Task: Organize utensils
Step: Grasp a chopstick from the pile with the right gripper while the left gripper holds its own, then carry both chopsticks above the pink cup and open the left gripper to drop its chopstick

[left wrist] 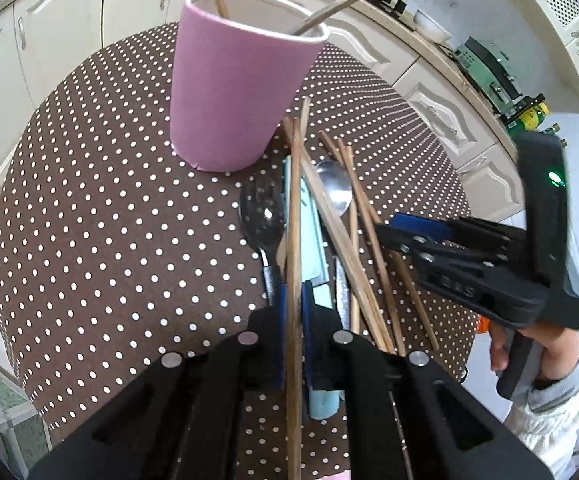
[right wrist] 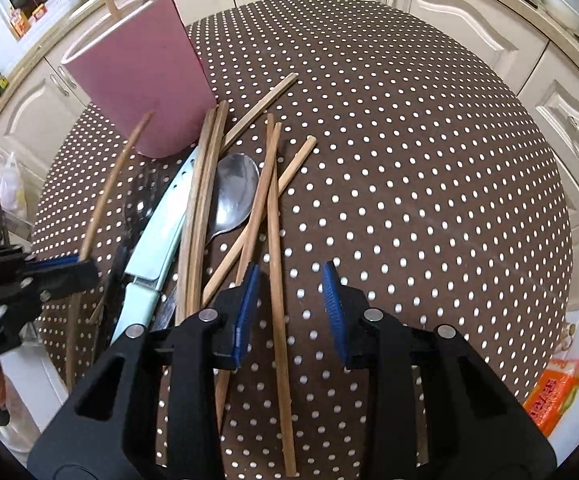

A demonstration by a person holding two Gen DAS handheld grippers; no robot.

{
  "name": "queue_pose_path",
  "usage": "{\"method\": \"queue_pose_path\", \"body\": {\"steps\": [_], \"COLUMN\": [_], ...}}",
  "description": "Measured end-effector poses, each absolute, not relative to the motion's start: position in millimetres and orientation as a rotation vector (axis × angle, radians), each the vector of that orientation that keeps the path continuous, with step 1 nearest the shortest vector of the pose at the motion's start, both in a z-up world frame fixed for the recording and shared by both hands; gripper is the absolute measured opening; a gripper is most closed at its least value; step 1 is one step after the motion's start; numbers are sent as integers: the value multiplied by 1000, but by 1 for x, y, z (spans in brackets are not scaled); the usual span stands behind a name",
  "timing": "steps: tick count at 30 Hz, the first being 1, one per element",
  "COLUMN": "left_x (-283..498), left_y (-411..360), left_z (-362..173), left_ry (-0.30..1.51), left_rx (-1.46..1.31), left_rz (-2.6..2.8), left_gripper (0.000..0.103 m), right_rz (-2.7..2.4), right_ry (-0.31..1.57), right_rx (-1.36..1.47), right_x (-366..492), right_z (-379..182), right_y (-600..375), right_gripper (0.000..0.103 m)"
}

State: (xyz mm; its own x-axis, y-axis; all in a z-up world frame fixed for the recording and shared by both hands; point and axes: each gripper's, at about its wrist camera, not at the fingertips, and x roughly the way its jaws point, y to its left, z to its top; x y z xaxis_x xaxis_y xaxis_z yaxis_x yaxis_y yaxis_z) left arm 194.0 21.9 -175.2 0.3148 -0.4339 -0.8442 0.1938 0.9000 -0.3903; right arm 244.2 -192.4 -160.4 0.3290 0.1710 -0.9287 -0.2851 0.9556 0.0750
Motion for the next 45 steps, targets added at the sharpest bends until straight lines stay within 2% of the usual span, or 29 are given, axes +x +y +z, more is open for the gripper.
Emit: {"method": "queue_pose_path", "body": {"steps": [4,6,7,17,24,34,41,45], "left_x": [191,191,191,193,179,168,179,201], "left_y": [21,22,23,7,-3,20,38,41], "left_z": [-167,-162,-160,-141,-108,-47,-18,-11], "left_ry": [1155,1137,1131,1061,909,593,389,362], "left_rx": [-237,-237,-239,-237,-227,-232,-242,-283], "left_rz": [-418,-414,-415,-434,-475,-425,-354,-347], "left_gripper": [7,7,7,7,7,7,7,7], "right_rz": [297,303,301,248,322,457,459,484], "right_ry": [1215,1215,1211,1095,840,494,340,318], "right_rx": [-139,-147,-146,-10,145,226,258,272], "right_x": [260,266,269,257,223,207,222,242], "right_z": [-158,-158,-158,-138,-77,-16,-5,-5], "right_y": [-181,-175,-175,-226,-251,-207,-176,-165], "right_gripper": [25,9,6,6,6,6,6,6]}}
